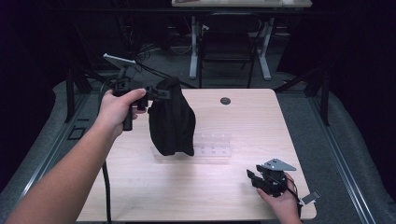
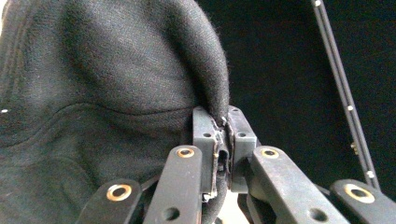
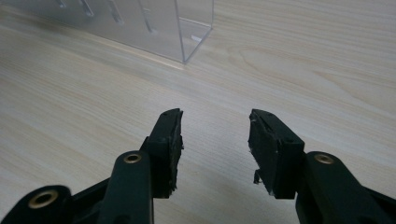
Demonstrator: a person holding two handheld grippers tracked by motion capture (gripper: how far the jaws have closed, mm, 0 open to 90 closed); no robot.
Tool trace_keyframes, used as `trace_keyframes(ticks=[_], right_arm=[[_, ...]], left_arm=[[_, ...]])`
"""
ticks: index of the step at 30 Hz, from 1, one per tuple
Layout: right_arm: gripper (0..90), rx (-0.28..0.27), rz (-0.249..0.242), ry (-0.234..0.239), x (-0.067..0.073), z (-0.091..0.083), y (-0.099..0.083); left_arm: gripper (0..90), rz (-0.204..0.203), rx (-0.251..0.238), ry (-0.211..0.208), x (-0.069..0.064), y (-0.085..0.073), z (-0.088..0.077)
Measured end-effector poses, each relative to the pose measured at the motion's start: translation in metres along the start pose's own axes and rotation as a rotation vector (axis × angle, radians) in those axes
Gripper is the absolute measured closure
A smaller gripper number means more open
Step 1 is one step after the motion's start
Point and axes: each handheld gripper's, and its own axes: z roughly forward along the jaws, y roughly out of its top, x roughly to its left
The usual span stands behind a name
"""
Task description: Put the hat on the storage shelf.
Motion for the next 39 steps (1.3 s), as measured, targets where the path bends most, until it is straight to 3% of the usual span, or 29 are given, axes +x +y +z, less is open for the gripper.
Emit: trace_keyframes(ticks=[6, 11, 21, 39], right_arm=[[54.9, -0.014, 0.006, 0.02, 0.007, 0.0, 0.005], [56.4, -0.027, 0.013, 0.036, 0.014, -0.004, 0.016], [59.7, -0.026, 0.025, 0.082, 0.023, -0.004, 0.037], [64.4, -0.004, -0.044, 0.178, 0.057, 0.009, 0.072]], left_arm=[[85.3, 0.0, -0.001, -0.051, 0.003, -0.002, 0.01], [85.3, 0.0, -0.003, -0.066, 0.004, -0.002, 0.016], [85.4, 0.002, -0.012, -0.072, 0.005, 0.0, 0.021], [85.3, 0.018, -0.002, -0.063, 0.001, -0.001, 0.026]])
